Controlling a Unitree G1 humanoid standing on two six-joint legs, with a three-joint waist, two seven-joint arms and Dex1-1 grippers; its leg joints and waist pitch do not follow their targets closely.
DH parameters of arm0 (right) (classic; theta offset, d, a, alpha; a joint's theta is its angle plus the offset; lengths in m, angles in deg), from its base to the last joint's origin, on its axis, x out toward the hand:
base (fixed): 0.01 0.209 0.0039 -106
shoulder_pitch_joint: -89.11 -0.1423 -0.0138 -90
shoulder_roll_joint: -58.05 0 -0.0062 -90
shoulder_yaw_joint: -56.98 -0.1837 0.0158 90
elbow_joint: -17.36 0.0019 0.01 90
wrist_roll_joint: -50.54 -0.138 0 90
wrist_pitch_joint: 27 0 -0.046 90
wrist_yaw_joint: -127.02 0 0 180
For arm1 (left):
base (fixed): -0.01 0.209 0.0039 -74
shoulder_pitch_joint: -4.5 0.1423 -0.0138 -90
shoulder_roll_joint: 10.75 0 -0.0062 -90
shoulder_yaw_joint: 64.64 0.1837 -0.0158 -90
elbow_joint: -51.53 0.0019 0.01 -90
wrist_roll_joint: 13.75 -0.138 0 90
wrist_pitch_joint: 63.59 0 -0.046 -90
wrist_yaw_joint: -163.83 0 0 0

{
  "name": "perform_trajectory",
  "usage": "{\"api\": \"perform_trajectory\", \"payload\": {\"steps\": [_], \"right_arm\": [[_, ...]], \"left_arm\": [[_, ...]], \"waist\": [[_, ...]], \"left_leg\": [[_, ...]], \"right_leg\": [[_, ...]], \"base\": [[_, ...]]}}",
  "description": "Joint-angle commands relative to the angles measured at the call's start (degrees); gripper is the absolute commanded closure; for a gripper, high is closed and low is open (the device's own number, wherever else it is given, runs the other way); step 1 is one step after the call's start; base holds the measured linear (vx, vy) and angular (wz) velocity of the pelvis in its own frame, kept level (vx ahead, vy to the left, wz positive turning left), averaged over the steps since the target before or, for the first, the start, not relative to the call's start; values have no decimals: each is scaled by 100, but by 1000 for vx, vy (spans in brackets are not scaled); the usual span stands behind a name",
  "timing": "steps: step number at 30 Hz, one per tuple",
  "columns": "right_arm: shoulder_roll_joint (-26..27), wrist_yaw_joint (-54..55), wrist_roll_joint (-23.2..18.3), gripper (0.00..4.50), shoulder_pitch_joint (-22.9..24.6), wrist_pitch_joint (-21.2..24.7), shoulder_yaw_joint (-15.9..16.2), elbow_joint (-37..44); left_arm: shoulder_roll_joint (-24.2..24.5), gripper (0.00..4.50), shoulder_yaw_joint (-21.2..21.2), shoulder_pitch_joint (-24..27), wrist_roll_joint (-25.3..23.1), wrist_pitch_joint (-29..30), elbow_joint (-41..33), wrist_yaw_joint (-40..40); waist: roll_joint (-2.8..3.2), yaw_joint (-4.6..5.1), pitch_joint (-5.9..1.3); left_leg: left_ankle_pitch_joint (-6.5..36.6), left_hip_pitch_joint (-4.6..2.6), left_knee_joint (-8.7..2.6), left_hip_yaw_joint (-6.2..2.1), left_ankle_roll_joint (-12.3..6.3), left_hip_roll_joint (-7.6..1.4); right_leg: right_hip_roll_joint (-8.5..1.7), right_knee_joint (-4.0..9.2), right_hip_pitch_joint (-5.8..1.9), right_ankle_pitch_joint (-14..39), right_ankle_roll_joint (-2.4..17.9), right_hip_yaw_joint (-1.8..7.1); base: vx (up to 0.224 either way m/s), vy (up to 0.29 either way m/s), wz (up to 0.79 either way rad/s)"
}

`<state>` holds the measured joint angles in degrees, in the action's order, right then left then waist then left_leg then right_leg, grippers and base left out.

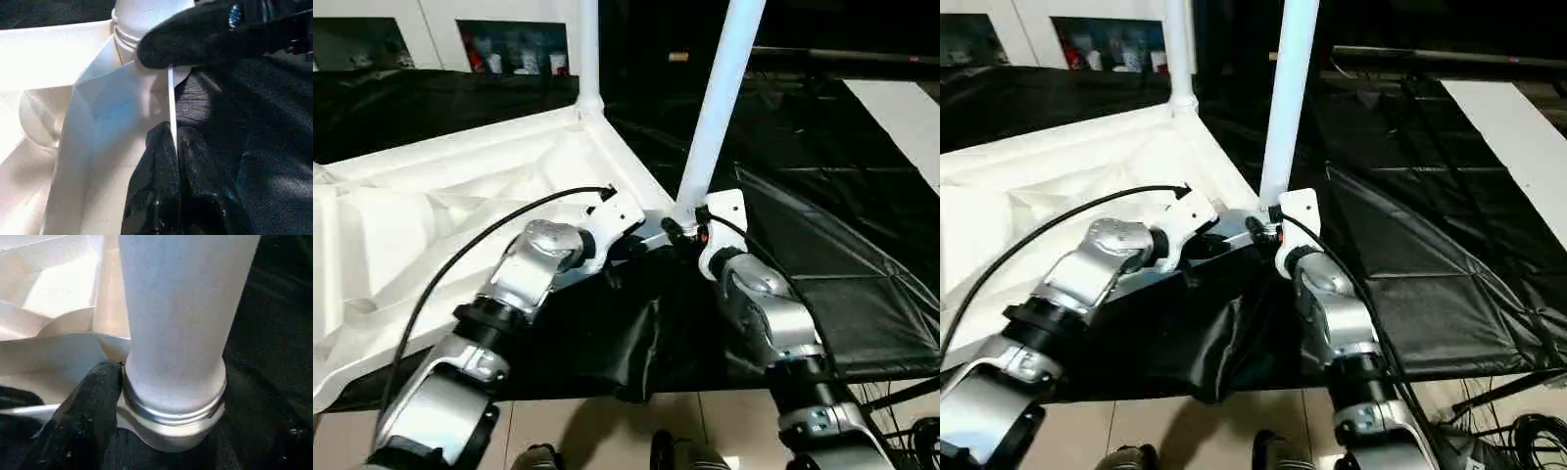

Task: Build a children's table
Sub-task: Rotate leg to tighten

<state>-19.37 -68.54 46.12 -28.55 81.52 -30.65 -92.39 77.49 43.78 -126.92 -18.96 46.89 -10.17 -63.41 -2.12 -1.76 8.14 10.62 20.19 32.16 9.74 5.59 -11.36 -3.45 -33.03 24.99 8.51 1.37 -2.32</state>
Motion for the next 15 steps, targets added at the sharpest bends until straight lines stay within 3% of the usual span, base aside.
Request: {"api": "perform_trajectory", "payload": {"steps": [1, 6, 7, 9, 11, 14, 15], "right_arm": [[-241, -683, -246, 78, 38, 203, 302, 389], [-1054, -1715, -473, 37, 125, 499, 332, 781], [-1291, -2086, -524, 37, 174, 554, 407, 917], [-2038, -3294, -659, 15, 431, 538, 754, 1445], [-2145, -3472, -685, 6, 475, 546, 792, 1532], [-2420, -3893, -773, 6, 498, 436, 807, 1650], [-2461, -3950, -785, 6, 484, 421, 815, 1657]], "left_arm": [[68, 450, 182, 275, 28, -8, 80, -209], [390, 450, 202, 497, 135, -160, -175, -696], [474, 450, 217, 553, 167, -240, -266, -847], [675, 450, 230, 687, 244, -320, -518, -1127], [711, 450, 236, 711, 257, -370, -562, -1178], [1072, 450, 381, 976, 497, -469, -1095, -1924], [1152, 450, 400, 1036, 561, -442, -1235, -2074]], "waist": [[-1, -5, -317], [19, -16, -357], [20, -28, -382], [16, -39, -361], [29, -24, -377], [35, -8, -378], [52, 0, -363]], "left_leg": [[1266, 37, -406, -5, -308, -76], [808, 72, -355, 30, -452, -74], [562, 55, -327, 49, -535, -83], [475, 93, -317, 49, -644, -89], [437, 74, -306, 58, -744, -98], [461, 75, -316, 47, -727, -120], [553, 43, -321, 60, -703, -131]], "right_leg": [[-333, 446, -314, 2336, 651, 218], [-342, 376, -365, 1685, 927, 234], [-316, 322, -389, 1132, 1089, 236], [-302, 281, -438, 742, 1188, 232], [-311, 260, -415, 545, 1284, 229], [-331, 251, -428, 645, 1389, 223], [-329, 278, -391, 821, 1412, 225]], "base": [[0, 0, 0], [0, 0, 0], [51, -18, 1], [56, -6, 1], [26, 0, 0], [0, 0, 0], [0, 0, 0]]}}
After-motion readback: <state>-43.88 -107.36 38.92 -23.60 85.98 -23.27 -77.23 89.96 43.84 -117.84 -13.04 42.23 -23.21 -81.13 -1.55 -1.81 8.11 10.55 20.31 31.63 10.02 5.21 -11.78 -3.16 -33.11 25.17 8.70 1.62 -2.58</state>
